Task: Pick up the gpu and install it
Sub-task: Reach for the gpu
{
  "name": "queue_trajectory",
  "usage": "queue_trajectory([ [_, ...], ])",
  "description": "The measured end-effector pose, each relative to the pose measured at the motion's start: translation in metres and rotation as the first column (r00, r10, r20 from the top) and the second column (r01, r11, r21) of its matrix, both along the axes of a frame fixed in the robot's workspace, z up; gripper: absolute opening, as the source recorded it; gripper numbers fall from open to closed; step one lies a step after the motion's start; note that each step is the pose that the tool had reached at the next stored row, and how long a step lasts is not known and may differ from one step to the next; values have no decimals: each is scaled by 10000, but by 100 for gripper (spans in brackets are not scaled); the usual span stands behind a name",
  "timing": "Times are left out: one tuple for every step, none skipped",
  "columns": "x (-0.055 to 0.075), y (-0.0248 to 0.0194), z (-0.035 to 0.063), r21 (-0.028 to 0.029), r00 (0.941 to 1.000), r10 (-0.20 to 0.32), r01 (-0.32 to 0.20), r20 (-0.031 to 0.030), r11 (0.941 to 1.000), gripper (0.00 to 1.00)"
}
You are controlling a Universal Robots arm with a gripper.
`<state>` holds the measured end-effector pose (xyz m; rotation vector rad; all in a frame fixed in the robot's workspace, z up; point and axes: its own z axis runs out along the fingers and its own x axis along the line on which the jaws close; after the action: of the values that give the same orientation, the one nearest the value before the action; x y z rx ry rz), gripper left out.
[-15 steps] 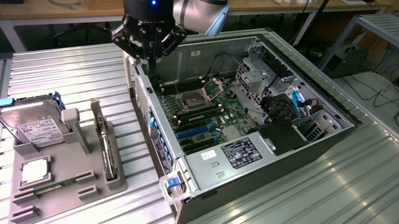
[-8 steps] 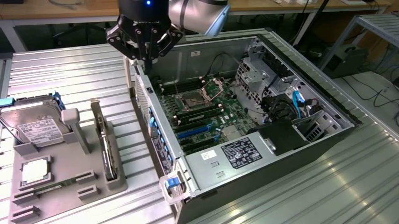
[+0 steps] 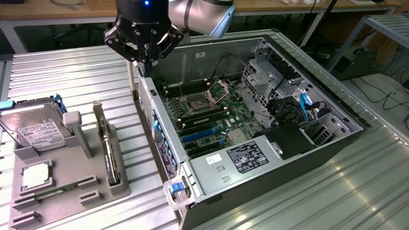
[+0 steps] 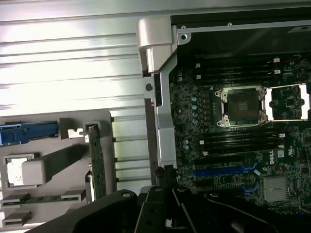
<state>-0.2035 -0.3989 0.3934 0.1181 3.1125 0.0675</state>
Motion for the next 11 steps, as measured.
queue_trajectory([
  [-11,0,0,0,10000,0,0,0,10000,11],
  [-25,0,0,0,10000,1,-1,0,10000,11],
  [-36,0,0,0,10000,0,0,1,10000,11],
  [-49,0,0,1,10000,0,0,1,10000,11],
  [-62,0,0,0,10000,1,-1,0,10000,11],
  [-75,0,0,1,10000,0,0,1,10000,11],
  [-87,0,0,1,10000,1,-1,0,10000,11],
  [-100,0,-1,1,10000,1,-1,1,10000,11],
  [-111,0,0,0,10000,0,0,1,10000,11],
  [-127,0,-1,1,10000,1,-1,1,10000,11],
  [-138,0,0,0,10000,1,-1,1,10000,11],
])
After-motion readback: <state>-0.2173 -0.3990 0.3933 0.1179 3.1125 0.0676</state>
